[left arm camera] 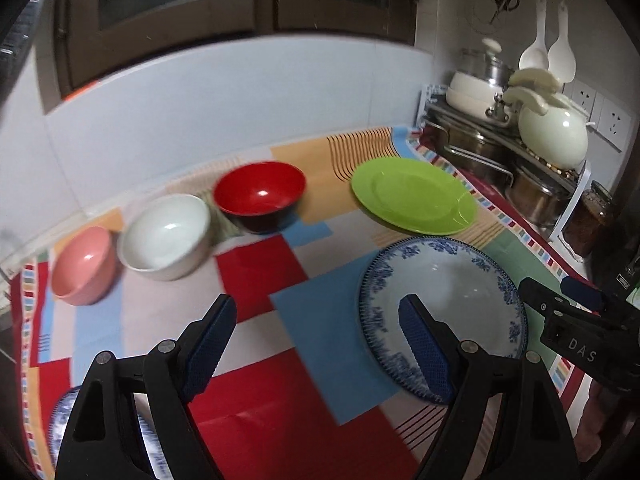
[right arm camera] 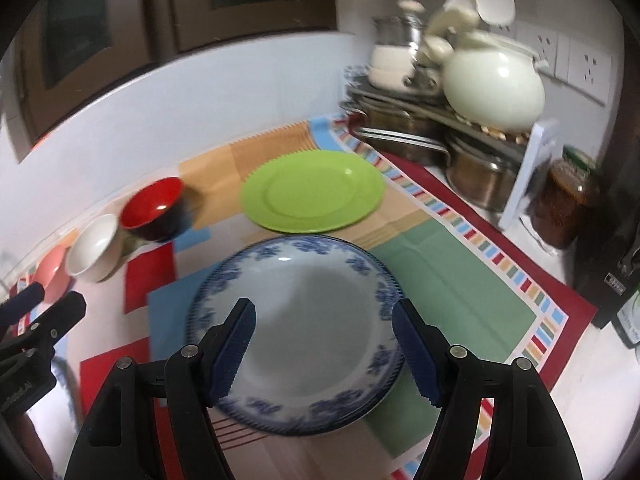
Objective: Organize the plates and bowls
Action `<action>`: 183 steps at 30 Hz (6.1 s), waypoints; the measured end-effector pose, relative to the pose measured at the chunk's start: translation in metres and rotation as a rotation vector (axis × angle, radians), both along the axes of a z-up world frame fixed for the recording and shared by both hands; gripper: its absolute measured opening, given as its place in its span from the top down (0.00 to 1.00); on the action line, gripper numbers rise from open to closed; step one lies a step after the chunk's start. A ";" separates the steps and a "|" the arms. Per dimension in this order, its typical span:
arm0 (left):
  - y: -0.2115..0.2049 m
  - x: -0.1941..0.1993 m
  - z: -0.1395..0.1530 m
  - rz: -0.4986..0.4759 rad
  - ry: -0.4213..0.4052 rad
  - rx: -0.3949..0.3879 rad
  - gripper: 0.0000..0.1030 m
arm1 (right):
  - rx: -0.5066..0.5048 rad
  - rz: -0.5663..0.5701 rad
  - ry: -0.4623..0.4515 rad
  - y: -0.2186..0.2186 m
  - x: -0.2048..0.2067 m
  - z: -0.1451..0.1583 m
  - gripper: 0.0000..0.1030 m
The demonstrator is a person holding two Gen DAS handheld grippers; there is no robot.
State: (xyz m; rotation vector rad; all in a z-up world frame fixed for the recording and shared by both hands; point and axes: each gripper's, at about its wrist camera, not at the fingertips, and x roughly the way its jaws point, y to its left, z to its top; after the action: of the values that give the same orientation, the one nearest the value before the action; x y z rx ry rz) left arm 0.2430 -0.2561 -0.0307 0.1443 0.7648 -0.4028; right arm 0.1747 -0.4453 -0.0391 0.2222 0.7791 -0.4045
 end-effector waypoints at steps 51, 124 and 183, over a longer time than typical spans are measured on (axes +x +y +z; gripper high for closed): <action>-0.065 0.051 -0.090 -0.015 0.287 0.062 0.65 | 0.068 -0.031 0.174 -0.061 0.038 -0.070 0.66; 0.342 -0.068 -0.057 0.475 0.240 0.050 0.65 | 0.029 0.532 0.223 0.334 0.019 -0.055 0.66; 0.189 -0.037 0.008 0.143 0.052 0.080 0.35 | 0.062 0.328 0.076 0.206 0.004 -0.002 0.38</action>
State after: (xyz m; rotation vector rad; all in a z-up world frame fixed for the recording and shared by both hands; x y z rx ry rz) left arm 0.2057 -0.0668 -0.0230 0.1535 0.8379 -0.2408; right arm 0.1782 -0.2393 -0.0408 0.1341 0.8866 -0.0796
